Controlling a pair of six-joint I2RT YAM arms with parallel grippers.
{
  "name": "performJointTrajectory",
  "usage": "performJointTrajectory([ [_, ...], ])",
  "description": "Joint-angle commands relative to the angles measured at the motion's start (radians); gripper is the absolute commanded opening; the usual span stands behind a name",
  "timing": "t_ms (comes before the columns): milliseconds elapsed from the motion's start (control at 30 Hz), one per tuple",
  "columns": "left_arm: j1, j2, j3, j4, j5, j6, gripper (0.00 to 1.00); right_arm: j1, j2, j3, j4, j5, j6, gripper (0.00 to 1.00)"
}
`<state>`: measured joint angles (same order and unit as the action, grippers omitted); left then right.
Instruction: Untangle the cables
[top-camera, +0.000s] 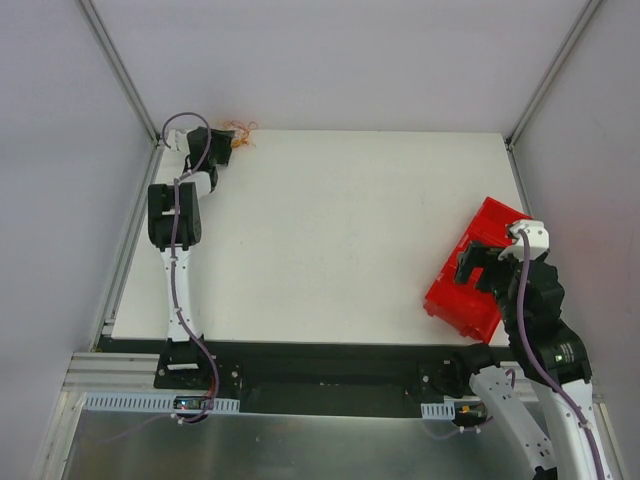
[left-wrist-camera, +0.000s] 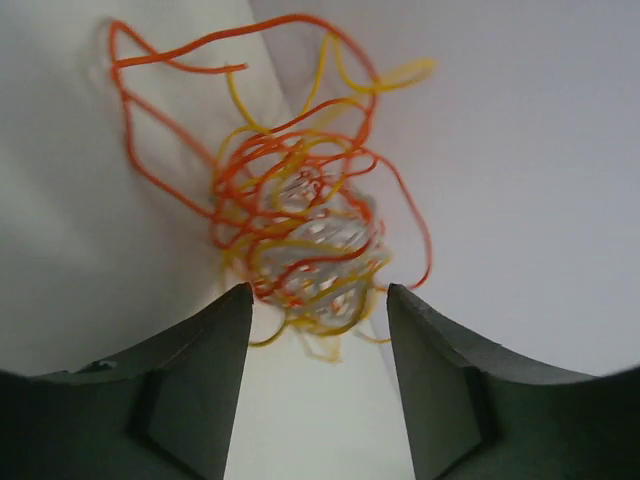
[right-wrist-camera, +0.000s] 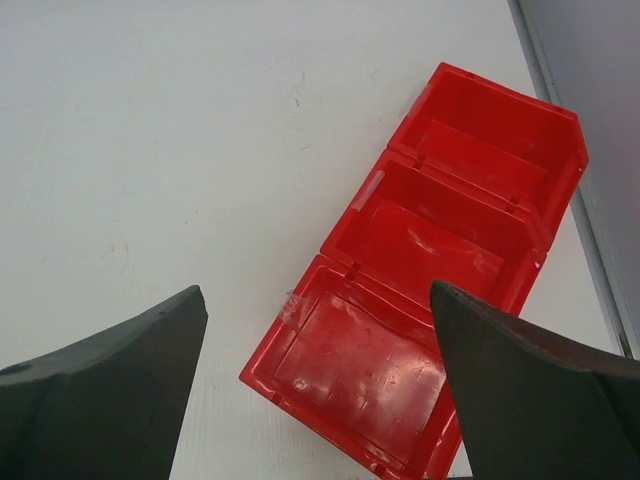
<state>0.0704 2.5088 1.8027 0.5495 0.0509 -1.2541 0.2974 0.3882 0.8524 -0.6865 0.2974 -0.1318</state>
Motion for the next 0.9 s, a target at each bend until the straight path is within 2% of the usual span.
performJointTrajectory([
  [0, 0.052, 0.038, 0.04, -0.057, 0.119, -0.021, 0.44, -0.006, 0.075, 0.039, -0.027, -0.052, 0.018, 0.96],
  [100, 0.057, -0.078, -0.093, -0.052, 0.122, 0.06, 0.19, -0.006, 0.142, 0.06, -0.057, -0.127, 0.032, 0.96],
  [133, 0.058, -0.137, -0.135, -0.054, 0.145, 0.088, 0.05, -0.001, 0.165, 0.066, -0.068, -0.188, 0.026, 0.96],
  [167, 0.058, -0.175, -0.164, -0.063, 0.168, 0.123, 0.0, 0.005, 0.173, 0.063, -0.07, -0.208, 0.043, 0.96],
  [267, 0.055, -0.324, -0.306, -0.102, 0.24, 0.183, 0.0, 0.055, 0.16, -0.001, 0.007, -0.204, 0.127, 0.96],
  [367, 0.048, -0.512, -0.541, -0.074, 0.283, 0.2, 0.0, 0.155, 0.205, -0.041, 0.077, -0.202, 0.24, 0.96],
  [500, 0.006, -0.721, -0.898, 0.061, 0.331, 0.2, 0.0, 0.394, 0.368, -0.009, 0.131, -0.074, 0.307, 0.96],
  [533, 0.0, -0.754, -0.99, 0.093, 0.361, 0.159, 0.0, 0.449, 0.403, -0.001, 0.155, -0.023, 0.314, 0.96],
  [567, -0.017, -0.774, -1.093, 0.146, 0.377, 0.104, 0.0, 0.501, 0.429, -0.003, 0.188, 0.006, 0.322, 0.96],
  [600, -0.044, -0.786, -1.19, 0.281, 0.389, 0.04, 0.0, 0.526, 0.452, -0.01, 0.218, 0.003, 0.342, 0.96],
  [667, -0.13, -0.782, -1.392, 0.484, 0.389, -0.062, 0.0, 0.528, 0.482, -0.053, 0.327, -0.097, 0.392, 0.96],
  [767, -0.233, -0.72, -1.514, 0.711, 0.443, -0.126, 0.0, 0.516, 0.488, -0.128, 0.407, -0.216, 0.428, 0.96],
  [867, -0.349, -0.639, -1.572, 0.904, 0.5, -0.188, 0.0, 0.511, 0.463, -0.211, 0.466, -0.193, 0.443, 0.96],
])
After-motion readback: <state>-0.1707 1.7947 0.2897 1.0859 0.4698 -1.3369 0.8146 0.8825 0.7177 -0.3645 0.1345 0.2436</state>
